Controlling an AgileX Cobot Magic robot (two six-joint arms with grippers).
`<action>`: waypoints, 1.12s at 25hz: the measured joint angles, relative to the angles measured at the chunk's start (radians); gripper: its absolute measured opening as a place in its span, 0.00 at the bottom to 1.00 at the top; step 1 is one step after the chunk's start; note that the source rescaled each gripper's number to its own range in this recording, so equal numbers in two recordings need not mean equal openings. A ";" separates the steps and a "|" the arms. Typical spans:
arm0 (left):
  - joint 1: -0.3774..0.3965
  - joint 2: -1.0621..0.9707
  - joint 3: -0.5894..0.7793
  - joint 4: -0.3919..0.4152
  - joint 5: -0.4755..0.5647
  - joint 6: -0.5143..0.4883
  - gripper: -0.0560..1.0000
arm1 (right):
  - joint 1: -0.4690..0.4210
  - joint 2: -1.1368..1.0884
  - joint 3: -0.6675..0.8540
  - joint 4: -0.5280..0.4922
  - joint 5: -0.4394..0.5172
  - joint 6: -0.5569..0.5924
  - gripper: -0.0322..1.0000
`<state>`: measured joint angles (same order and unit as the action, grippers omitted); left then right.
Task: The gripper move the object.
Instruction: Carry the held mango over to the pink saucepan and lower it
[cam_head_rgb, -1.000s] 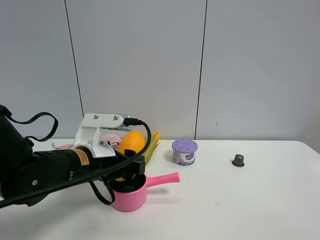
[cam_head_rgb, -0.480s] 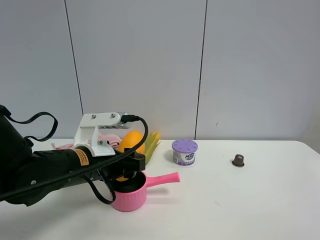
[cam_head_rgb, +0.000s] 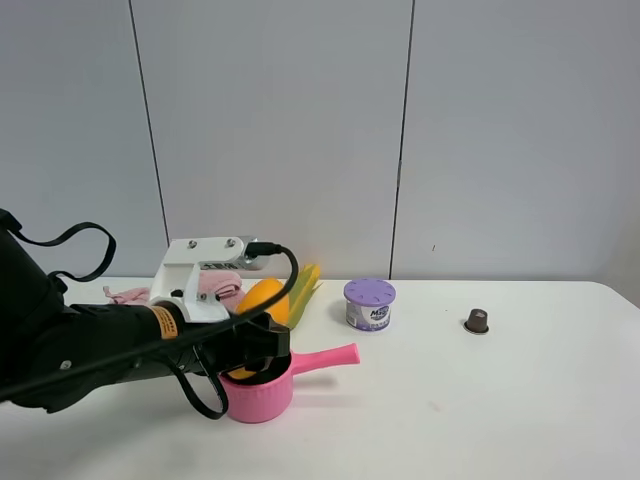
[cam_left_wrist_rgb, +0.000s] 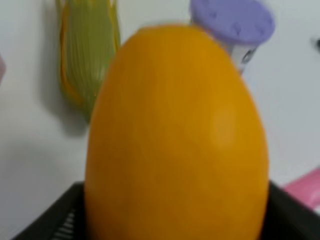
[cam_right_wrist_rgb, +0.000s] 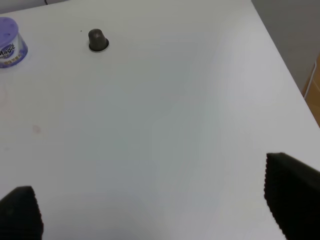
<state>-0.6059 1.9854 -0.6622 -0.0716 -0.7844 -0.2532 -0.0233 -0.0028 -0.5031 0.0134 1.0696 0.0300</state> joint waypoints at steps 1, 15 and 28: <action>0.000 0.000 0.000 0.009 0.009 0.000 0.06 | 0.000 0.000 0.000 0.000 0.000 0.000 1.00; 0.000 0.000 0.000 0.017 0.005 -0.002 0.06 | 0.000 0.000 0.000 0.000 0.000 0.000 1.00; 0.000 0.000 0.000 0.019 -0.075 -0.003 0.83 | 0.000 0.000 0.000 0.000 0.000 0.000 1.00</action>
<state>-0.6059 1.9854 -0.6622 -0.0529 -0.8592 -0.2566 -0.0233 -0.0028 -0.5031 0.0134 1.0696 0.0300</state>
